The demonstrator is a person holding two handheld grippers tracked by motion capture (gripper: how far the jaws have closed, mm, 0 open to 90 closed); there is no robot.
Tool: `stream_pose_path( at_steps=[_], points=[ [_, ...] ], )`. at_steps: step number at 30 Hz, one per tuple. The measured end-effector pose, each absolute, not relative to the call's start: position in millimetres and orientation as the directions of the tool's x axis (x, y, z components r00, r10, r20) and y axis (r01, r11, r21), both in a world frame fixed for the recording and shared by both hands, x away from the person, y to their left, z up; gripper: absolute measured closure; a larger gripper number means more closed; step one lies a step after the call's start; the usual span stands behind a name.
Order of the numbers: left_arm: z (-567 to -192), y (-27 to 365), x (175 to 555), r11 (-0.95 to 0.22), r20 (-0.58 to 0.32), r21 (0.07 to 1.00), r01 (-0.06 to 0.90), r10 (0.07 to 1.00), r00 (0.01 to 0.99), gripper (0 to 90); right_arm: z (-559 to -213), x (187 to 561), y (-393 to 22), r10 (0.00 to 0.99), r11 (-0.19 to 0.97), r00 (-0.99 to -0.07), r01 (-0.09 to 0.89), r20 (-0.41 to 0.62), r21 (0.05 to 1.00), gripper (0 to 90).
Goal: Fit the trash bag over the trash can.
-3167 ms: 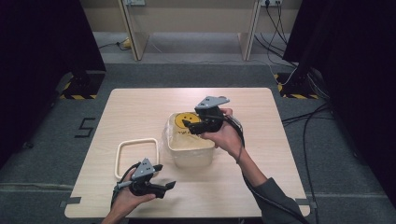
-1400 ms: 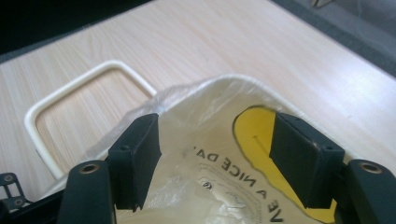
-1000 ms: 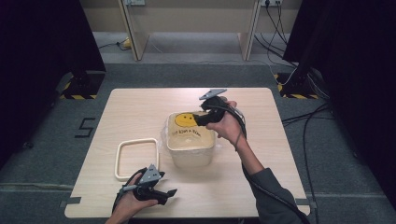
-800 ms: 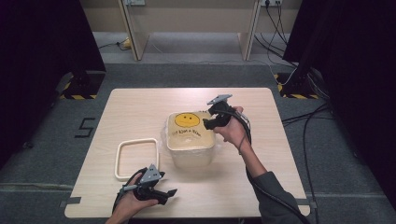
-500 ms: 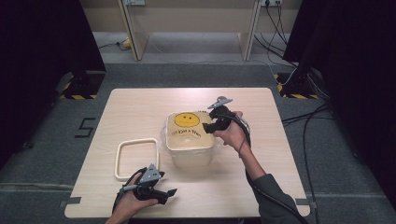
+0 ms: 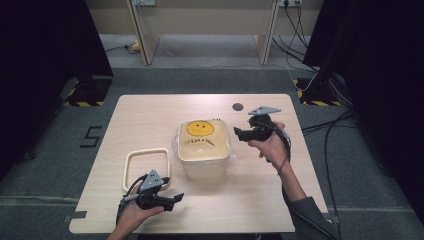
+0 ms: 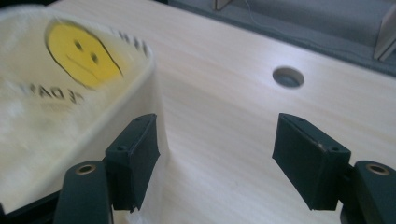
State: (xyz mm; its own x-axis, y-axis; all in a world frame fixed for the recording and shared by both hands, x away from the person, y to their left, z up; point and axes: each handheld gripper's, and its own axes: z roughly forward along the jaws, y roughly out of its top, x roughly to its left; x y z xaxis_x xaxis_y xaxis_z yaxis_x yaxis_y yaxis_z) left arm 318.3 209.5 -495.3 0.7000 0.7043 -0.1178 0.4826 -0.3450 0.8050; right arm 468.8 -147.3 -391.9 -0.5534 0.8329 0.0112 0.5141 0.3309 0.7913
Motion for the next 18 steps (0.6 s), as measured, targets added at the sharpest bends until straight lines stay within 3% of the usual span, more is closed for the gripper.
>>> stream_pose_path(
  at_steps=[7,18],
  points=[
    [-497,209,319,-0.348,-0.119,0.799,0.49,0.708,0.697,18.1,-429,452,-173,0.841,0.298,-0.538,0.544,0.054,0.784,30.8],
    [-495,217,321,-0.341,-0.103,0.803,0.489,0.729,0.677,18.1,-453,422,-200,0.848,0.249,-0.522,0.54,0.089,0.804,30.7]
  ],
)
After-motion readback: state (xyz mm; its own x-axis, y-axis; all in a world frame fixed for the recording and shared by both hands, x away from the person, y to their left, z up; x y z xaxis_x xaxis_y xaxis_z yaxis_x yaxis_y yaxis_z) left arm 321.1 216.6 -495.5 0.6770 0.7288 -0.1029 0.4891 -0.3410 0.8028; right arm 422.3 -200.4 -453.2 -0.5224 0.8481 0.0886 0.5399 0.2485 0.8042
